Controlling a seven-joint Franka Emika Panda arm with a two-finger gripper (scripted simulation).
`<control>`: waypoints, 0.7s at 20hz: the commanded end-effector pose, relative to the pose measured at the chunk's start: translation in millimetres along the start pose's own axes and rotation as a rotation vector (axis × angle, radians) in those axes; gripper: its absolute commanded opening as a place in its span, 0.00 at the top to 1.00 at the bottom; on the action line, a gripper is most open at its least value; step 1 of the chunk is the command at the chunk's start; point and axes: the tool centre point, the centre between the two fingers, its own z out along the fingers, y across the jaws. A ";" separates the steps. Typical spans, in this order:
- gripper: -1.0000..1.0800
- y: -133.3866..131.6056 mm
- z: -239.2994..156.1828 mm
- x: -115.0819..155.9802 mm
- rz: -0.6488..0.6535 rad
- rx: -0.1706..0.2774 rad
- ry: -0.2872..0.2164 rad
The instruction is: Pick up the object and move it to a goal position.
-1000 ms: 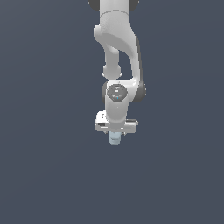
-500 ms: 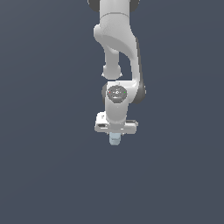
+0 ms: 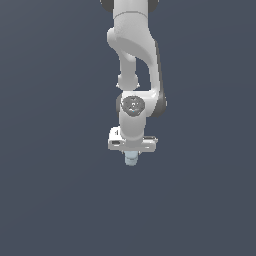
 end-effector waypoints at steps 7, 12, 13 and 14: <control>1.00 12.2 -49.3 5.3 0.000 0.000 0.002; 1.00 23.9 -97.5 10.3 0.000 0.000 0.002; 1.00 26.6 -108.2 11.5 0.000 0.001 0.001; 1.00 29.4 -119.3 12.7 0.000 0.001 0.001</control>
